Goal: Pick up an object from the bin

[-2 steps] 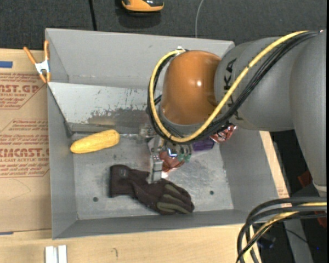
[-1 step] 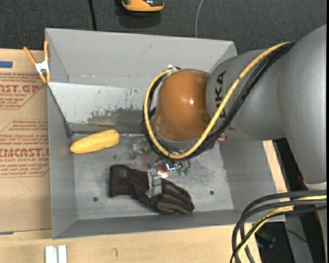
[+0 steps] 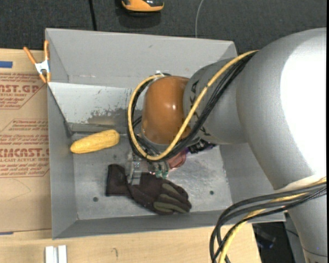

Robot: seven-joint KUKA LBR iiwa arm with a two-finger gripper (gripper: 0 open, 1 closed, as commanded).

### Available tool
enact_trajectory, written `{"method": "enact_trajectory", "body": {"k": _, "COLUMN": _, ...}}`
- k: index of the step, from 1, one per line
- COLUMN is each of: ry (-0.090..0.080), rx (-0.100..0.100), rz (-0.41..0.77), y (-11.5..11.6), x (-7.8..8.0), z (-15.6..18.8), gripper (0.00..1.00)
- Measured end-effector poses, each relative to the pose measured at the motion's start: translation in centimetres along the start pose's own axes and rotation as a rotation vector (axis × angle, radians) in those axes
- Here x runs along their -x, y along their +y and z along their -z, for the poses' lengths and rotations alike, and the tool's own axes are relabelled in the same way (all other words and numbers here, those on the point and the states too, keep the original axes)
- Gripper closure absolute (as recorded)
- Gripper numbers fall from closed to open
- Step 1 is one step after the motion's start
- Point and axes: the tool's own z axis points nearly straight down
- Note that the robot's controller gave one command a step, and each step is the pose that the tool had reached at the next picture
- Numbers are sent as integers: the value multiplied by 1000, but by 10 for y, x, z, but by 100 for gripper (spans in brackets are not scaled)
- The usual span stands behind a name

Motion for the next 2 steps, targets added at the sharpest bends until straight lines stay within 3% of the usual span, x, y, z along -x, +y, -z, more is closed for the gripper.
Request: {"method": "enact_trajectory", "body": {"k": 2, "ry": -1, "rx": -1, "rz": 0, "y": 10, "x": 4, "z": -12, "gripper": 100}}
